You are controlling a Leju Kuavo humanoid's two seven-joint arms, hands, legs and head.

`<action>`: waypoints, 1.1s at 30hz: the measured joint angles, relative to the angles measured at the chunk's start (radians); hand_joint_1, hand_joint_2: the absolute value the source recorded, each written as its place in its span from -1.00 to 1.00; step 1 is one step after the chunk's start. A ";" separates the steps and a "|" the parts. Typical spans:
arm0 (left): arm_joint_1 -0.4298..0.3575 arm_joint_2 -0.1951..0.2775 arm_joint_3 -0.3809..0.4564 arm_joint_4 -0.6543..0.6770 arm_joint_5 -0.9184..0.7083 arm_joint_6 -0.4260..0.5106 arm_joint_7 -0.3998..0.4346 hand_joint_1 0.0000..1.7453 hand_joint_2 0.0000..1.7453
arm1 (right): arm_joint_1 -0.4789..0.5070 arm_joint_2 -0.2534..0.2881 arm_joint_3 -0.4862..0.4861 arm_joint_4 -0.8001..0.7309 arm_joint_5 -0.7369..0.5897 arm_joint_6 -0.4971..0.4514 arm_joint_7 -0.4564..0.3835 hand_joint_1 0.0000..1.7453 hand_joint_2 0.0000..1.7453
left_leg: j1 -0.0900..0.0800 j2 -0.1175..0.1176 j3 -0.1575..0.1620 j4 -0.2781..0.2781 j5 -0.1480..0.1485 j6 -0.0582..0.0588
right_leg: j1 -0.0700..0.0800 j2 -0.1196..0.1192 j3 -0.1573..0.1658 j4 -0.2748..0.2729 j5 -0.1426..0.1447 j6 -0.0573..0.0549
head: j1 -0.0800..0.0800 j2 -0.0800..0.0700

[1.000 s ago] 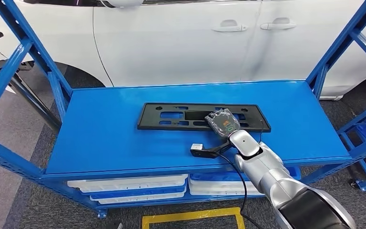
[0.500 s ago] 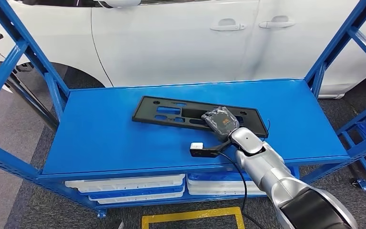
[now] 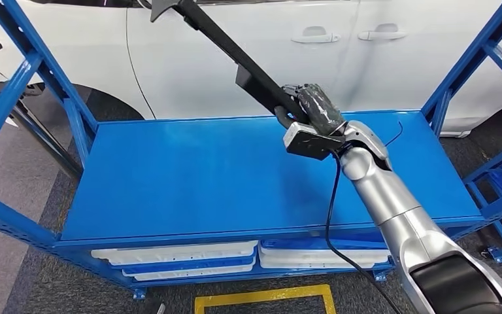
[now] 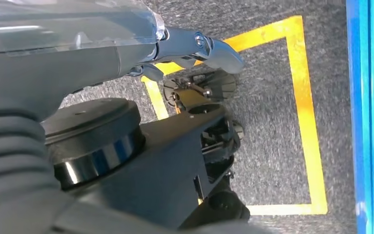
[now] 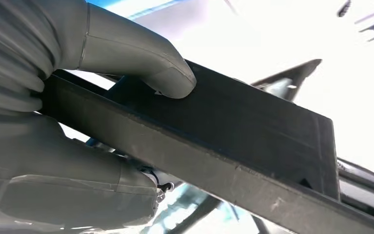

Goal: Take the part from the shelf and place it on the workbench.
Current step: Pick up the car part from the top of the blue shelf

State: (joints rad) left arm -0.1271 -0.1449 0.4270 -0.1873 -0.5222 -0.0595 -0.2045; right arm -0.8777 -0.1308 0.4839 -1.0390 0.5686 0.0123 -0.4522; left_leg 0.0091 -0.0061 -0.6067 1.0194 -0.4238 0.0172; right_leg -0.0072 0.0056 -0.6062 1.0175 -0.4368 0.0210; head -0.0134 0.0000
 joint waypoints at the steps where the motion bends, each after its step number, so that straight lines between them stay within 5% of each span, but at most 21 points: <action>1: -0.001 0.000 0.002 0.000 0.001 0.000 -0.001 -1.00 1.00 | -0.002 -0.007 -0.004 -0.021 -0.029 0.020 -0.007 1.00 1.00 | 0.001 0.000 0.001 -0.003 0.002 0.006 | -0.001 0.000 -0.008 0.019 -0.015 0.005 | 0.000 0.000; 4: -0.003 0.000 0.007 0.000 0.005 0.000 -0.004 -1.00 1.00 | 0.001 -0.024 -0.020 -0.086 -0.191 0.122 -0.032 1.00 1.00 | 0.002 0.002 0.000 -0.006 0.004 0.016 | -0.004 -0.001 -0.090 0.197 -0.108 0.016 | 0.000 0.000; 6: -0.002 0.000 0.010 0.000 0.006 0.001 -0.005 -1.00 1.00 | 0.014 -0.037 -0.030 -0.135 -0.304 0.191 -0.037 1.00 1.00 | 0.001 0.002 0.001 -0.005 0.003 0.018 | -0.005 -0.001 -0.144 0.307 -0.139 0.020 | 0.000 0.000; 8: -0.002 -0.001 0.012 0.000 0.006 0.002 -0.006 -1.00 1.00 | 0.028 -0.051 -0.039 -0.179 -0.360 0.223 -0.037 1.00 1.00 | 0.000 0.001 0.003 -0.004 0.001 0.017 | -0.005 -0.001 -0.124 0.256 -0.090 0.017 | 0.000 0.000; 11: -0.004 -0.004 0.014 0.000 0.006 0.002 -0.006 -1.00 1.00 | 0.032 -0.064 -0.048 -0.229 -0.375 0.232 -0.037 1.00 1.00 | -0.003 0.000 0.005 0.000 -0.004 0.010 | 0.000 -0.003 -0.024 0.039 0.005 0.004 | 0.000 0.000; 15: -0.005 -0.007 0.019 0.000 0.006 0.003 -0.007 -1.00 1.00 | 0.040 -0.073 -0.056 -0.262 -0.377 0.237 -0.036 1.00 1.00 | -0.005 0.001 0.005 -0.002 -0.007 -0.009 | 0.004 -0.002 -0.005 -0.009 0.015 -0.013 | 0.000 0.000; 17: -0.006 -0.008 0.022 0.000 0.006 0.003 -0.008 -1.00 1.00 | 0.041 -0.076 -0.060 -0.274 -0.377 0.237 -0.036 1.00 1.00 | -0.006 0.001 -0.009 0.034 -0.034 -0.018 | -0.002 -0.003 0.001 -0.019 0.019 -0.025 | 0.000 0.000; 20: -0.006 -0.008 0.026 0.000 0.006 0.003 -0.008 -1.00 1.00 | 0.046 -0.076 -0.062 -0.284 -0.379 0.239 -0.036 1.00 1.00 | -0.004 0.001 -0.095 0.223 -0.126 -0.028 | -0.004 -0.003 0.004 -0.022 0.020 -0.034 | 0.000 0.000; 22: -0.005 -0.008 0.027 0.000 0.006 0.003 -0.008 -1.00 1.00 | 0.053 -0.077 -0.062 -0.285 -0.379 0.240 -0.036 1.00 1.00 | -0.003 0.001 -0.131 0.293 -0.137 -0.030 | -0.003 -0.002 0.005 -0.021 0.019 -0.034 | 0.000 0.000; 23: -0.005 -0.008 0.027 0.000 0.006 0.003 -0.008 -1.00 1.00 | 0.055 -0.077 -0.062 -0.285 -0.379 0.240 -0.036 1.00 1.00 | -0.003 0.001 -0.122 0.269 -0.115 -0.029 | -0.003 -0.001 0.006 -0.020 0.018 -0.034 | 0.000 0.000; 25: -0.005 -0.008 0.028 0.000 0.006 0.003 -0.008 -1.00 1.00 | 0.057 -0.077 -0.063 -0.289 -0.379 0.240 -0.036 1.00 1.00 | -0.003 0.001 -0.056 0.129 -0.043 -0.023 | -0.002 0.000 0.009 -0.017 0.014 -0.029 | 0.000 0.000; 27: -0.006 -0.008 0.028 0.000 0.006 0.003 -0.008 -1.00 1.00 | 0.057 -0.077 -0.063 -0.293 -0.379 0.239 -0.036 1.00 1.00 | -0.005 0.000 -0.002 0.017 -0.006 -0.014 | 0.001 0.002 0.009 -0.012 0.010 -0.022 | 0.000 0.000; 31: -0.006 -0.008 0.028 0.000 0.007 0.003 -0.010 -1.00 1.00 | 0.065 -0.080 -0.067 -0.300 -0.440 0.283 -0.040 1.00 1.00 | -0.006 -0.001 0.009 -0.008 -0.001 0.005 | 0.002 0.003 0.007 -0.010 0.005 -0.001 | 0.000 0.000; 33: -0.007 -0.009 0.030 0.000 0.010 0.003 -0.014 -1.00 1.00 | 0.095 -0.087 -0.076 -0.322 -0.561 0.361 -0.050 1.00 1.00 | -0.002 0.000 0.012 -0.016 0.004 0.016 | 0.000 0.002 -0.015 0.042 -0.031 0.010 | 0.000 0.000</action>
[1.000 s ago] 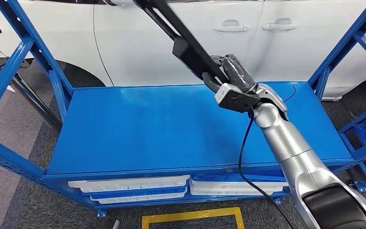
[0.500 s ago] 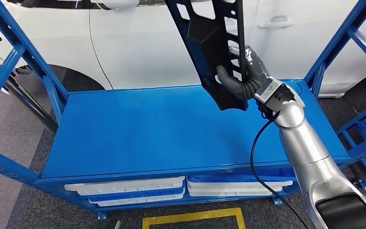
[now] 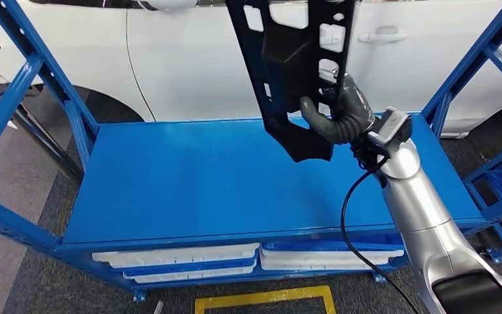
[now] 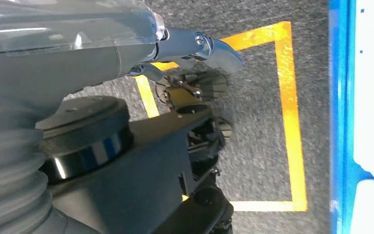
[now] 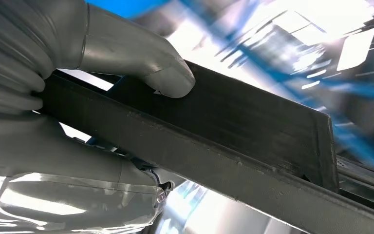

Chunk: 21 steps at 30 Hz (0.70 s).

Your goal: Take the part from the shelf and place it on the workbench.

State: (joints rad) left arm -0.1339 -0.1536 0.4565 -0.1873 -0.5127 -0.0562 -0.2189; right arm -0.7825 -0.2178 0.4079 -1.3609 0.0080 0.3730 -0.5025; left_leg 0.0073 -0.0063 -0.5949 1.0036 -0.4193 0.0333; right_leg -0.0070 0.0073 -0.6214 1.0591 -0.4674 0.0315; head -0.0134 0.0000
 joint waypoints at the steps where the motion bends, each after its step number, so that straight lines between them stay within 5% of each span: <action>1: 0.000 0.000 0.001 0.000 0.002 0.000 -0.002 -1.00 0.50 | 0.028 -0.005 -0.006 -0.019 -0.069 0.042 -0.008 1.00 1.00 | 0.001 0.000 0.001 -0.001 0.001 0.003 | -0.002 -0.001 -0.027 0.058 -0.032 0.005 | 0.000 0.000; 3: 0.005 -0.001 0.005 0.000 0.007 0.000 -0.006 -1.00 -0.50 | 0.102 -0.016 -0.013 -0.062 -0.174 0.108 -0.021 1.00 1.00 | 0.001 -0.001 0.001 -0.001 -0.001 0.006 | -0.004 -0.002 -0.095 0.196 -0.089 0.012 | 0.000 0.000; 4: 0.008 -0.001 0.007 0.000 0.010 0.001 -0.008 -1.00 -0.50 | 0.146 -0.023 -0.015 -0.087 -0.203 0.131 -0.026 1.00 1.00 | 0.001 -0.001 0.001 -0.001 -0.002 0.007 | -0.005 -0.002 -0.117 0.235 -0.096 0.013 | 0.000 0.000; 5: 0.011 -0.001 0.010 0.000 0.012 0.000 -0.011 -1.00 0.00 | 0.187 -0.030 -0.015 -0.112 -0.219 0.144 -0.028 1.00 1.00 | 0.000 -0.002 0.001 0.000 -0.003 0.007 | -0.006 -0.002 -0.121 0.235 -0.084 0.013 | 0.000 0.000; 7: 0.014 0.000 0.017 0.000 0.014 -0.001 -0.020 -1.00 1.00 | 0.253 -0.047 -0.016 -0.170 -0.241 0.158 -0.025 1.00 1.00 | 0.000 -0.003 0.002 0.004 -0.007 0.003 | -0.006 -0.003 -0.069 0.117 -0.014 0.007 | 0.000 0.000; 10: 0.014 0.000 0.022 0.000 0.009 0.003 -0.024 -1.00 1.00 | 0.295 -0.069 -0.019 -0.236 -0.302 0.173 0.004 1.00 1.00 | -0.005 -0.001 0.002 0.009 -0.015 -0.008 | 0.002 -0.004 0.007 -0.045 0.046 -0.009 | 0.000 0.000; 13: 0.017 0.000 0.026 0.000 0.009 0.023 -0.016 -1.00 1.00 | 0.330 -0.095 -0.021 -0.271 -0.383 0.202 0.021 1.00 1.00 | -0.004 0.001 0.005 0.009 -0.020 -0.023 | 0.005 -0.005 0.014 -0.058 0.047 -0.024 | 0.000 0.000; 15: 0.022 0.000 0.028 0.000 0.011 0.030 -0.015 -1.00 1.00 | 0.354 -0.108 -0.021 -0.289 -0.398 0.209 0.011 1.00 1.00 | -0.004 0.001 -0.008 0.047 -0.048 -0.033 | 0.000 -0.007 0.020 -0.066 0.050 -0.035 | 0.000 0.000; 19: 0.027 0.000 0.032 0.000 0.010 0.033 -0.016 -1.00 1.00 | 0.396 -0.121 -0.020 -0.306 -0.386 0.203 -0.008 1.00 1.00 | -0.001 0.002 -0.109 0.276 -0.156 -0.044 | -0.001 -0.007 0.022 -0.066 0.048 -0.044 | 0.000 0.000; 21: 0.029 0.000 0.033 0.000 0.009 0.034 -0.016 -1.00 1.00 | 0.414 -0.125 -0.020 -0.311 -0.382 0.201 -0.011 1.00 1.00 | -0.001 0.002 -0.104 0.266 -0.131 -0.043 | -0.001 -0.005 0.022 -0.063 0.047 -0.044 | 0.000 0.000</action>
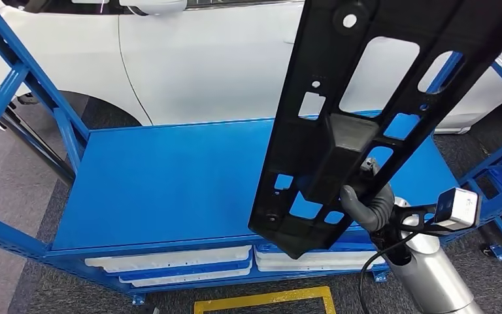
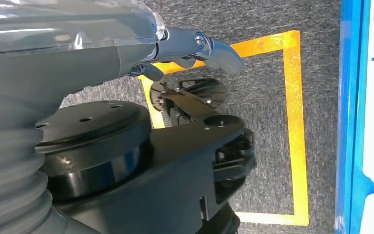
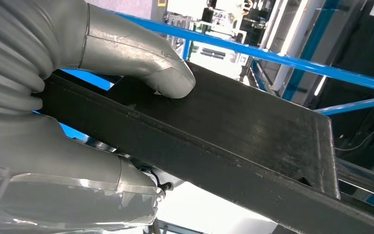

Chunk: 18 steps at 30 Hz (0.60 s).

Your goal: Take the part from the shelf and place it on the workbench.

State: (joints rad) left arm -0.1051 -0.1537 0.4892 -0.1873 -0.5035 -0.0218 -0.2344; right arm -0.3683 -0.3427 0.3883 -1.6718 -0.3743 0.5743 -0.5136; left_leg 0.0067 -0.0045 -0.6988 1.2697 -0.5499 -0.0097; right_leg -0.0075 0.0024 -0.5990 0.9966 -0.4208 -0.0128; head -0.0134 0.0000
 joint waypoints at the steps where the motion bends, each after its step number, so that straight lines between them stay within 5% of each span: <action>1: 0.000 0.000 0.000 0.000 -0.001 0.001 0.000 -1.00 1.00 | 0.006 -0.003 0.000 -0.004 0.001 -0.001 -0.002 1.00 1.00 | 0.000 0.000 0.030 -0.060 0.034 0.003 | 0.000 0.001 0.000 0.002 -0.001 0.001 | 0.000 0.000; 4: -0.003 0.000 0.003 0.000 -0.002 0.003 0.002 -1.00 1.00 | 0.011 -0.011 0.000 -0.014 0.000 -0.003 -0.006 1.00 1.00 | -0.003 -0.001 0.116 -0.235 0.095 0.018 | 0.003 0.004 -0.001 0.010 -0.005 0.011 | 0.000 0.000; 9: -0.006 0.000 0.010 0.000 0.002 0.006 0.005 -1.00 1.00 | 0.003 -0.021 0.000 -0.016 -0.015 -0.002 -0.006 1.00 1.00 | -0.005 -0.001 0.124 -0.263 0.109 0.045 | 0.000 0.004 -0.012 0.030 -0.019 0.038 | 0.000 0.000; 13: -0.006 0.000 0.018 0.000 0.009 0.007 0.023 -1.00 1.00 | -0.008 -0.026 0.001 -0.012 -0.025 -0.006 0.001 1.00 1.00 | -0.004 0.001 0.120 -0.267 0.115 0.054 | -0.006 0.002 -0.116 0.261 -0.139 0.053 | 0.000 0.000; 14: -0.005 0.000 0.020 0.000 0.012 0.007 0.033 -1.00 1.00 | -0.007 -0.026 0.002 -0.009 -0.029 -0.007 0.005 1.00 1.00 | -0.004 0.001 0.118 -0.266 0.115 0.055 | -0.007 0.002 -0.132 0.299 -0.147 0.054 | 0.000 0.000; 16: -0.005 0.000 0.027 0.000 0.019 0.006 0.050 -1.00 1.00 | -0.009 -0.026 0.004 -0.003 -0.039 -0.009 0.014 1.00 1.00 | -0.004 0.001 0.118 -0.263 0.115 0.054 | -0.007 0.002 -0.108 0.258 -0.108 0.053 | 0.000 0.000; 18: -0.005 0.000 0.033 0.000 0.022 0.004 0.057 -1.00 1.00 | -0.013 -0.026 0.006 0.001 -0.048 -0.009 0.018 1.00 1.00 | -0.005 0.000 0.119 -0.260 0.113 0.050 | -0.005 0.000 -0.032 0.114 -0.045 0.046 | 0.000 0.000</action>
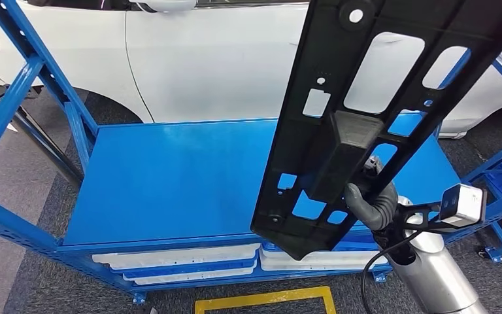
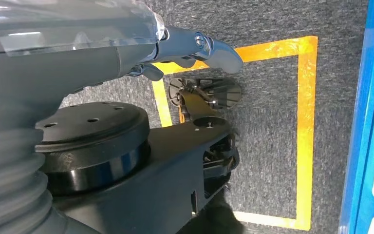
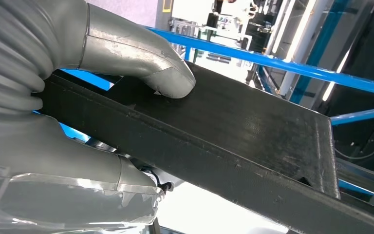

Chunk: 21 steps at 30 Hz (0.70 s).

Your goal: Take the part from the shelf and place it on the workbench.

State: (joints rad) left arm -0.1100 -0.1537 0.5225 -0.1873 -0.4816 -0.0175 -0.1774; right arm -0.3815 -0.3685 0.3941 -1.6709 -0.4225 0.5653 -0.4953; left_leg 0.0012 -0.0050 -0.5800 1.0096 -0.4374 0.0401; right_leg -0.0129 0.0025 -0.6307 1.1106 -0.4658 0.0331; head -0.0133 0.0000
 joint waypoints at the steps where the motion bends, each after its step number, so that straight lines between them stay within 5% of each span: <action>1: 0.000 0.000 0.003 0.000 0.000 -0.001 0.001 -1.00 1.00 | -0.003 0.000 0.000 0.001 -0.003 0.000 0.001 1.00 1.00 | -0.002 -0.001 -0.001 0.002 -0.001 -0.004 | 0.002 -0.001 0.028 -0.057 0.018 -0.005 | 0.000 0.000; 6: -0.001 0.000 0.010 0.000 0.000 -0.004 0.005 -1.00 1.00 | -0.006 0.000 0.002 0.008 -0.008 -0.001 0.001 1.00 1.00 | -0.004 0.000 -0.007 0.014 -0.013 -0.030 | 0.004 -0.001 0.049 -0.109 0.027 -0.029 | 0.000 0.000; 8: -0.001 0.000 0.011 0.000 0.000 -0.005 0.006 -1.00 1.00 | -0.005 0.000 0.002 0.008 -0.008 -0.006 0.001 1.00 1.00 | -0.003 0.000 -0.038 0.092 -0.066 -0.039 | 0.000 -0.004 0.052 -0.114 0.033 -0.039 | 0.000 0.000; 10: -0.001 0.000 0.012 0.000 -0.002 -0.006 0.007 -1.00 1.00 | 0.002 0.000 0.002 0.008 0.005 -0.022 -0.002 1.00 1.00 | -0.001 0.000 -0.096 0.230 -0.138 -0.043 | 0.001 -0.006 0.049 -0.113 0.034 -0.043 | 0.000 0.000; 12: 0.000 0.000 0.012 0.000 -0.006 -0.007 0.008 -1.00 1.00 | 0.017 0.000 0.000 0.008 0.034 -0.047 -0.010 1.00 1.00 | 0.001 0.000 -0.122 0.297 -0.155 -0.045 | 0.001 -0.006 0.045 -0.110 0.035 -0.043 | 0.000 0.000; 17: -0.004 0.000 0.012 0.000 -0.013 -0.009 0.008 -1.00 1.00 | 0.044 0.000 -0.007 -0.008 0.087 -0.079 -0.026 1.00 1.00 | 0.002 -0.001 0.016 0.030 -0.035 -0.033 | 0.004 -0.002 0.034 -0.094 0.036 -0.032 | 0.000 0.000; 21: -0.005 -0.001 0.012 0.000 -0.018 -0.009 0.009 -1.00 1.00 | 0.061 0.000 -0.014 -0.018 0.096 -0.077 -0.033 1.00 1.00 | -0.001 0.000 0.010 0.012 -0.013 -0.009 | 0.002 0.001 0.023 -0.089 0.038 -0.006 | 0.000 0.000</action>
State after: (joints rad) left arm -0.1150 -0.1546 0.5344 -0.1873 -0.4999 -0.0269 -0.1686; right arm -0.3201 -0.3683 0.3801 -1.6887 -0.3266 0.4883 -0.5279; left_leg 0.0004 -0.0053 -0.5702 1.0217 -0.4500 0.0313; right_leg -0.0106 0.0031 -0.6082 1.0213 -0.4274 0.0273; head -0.0132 0.0000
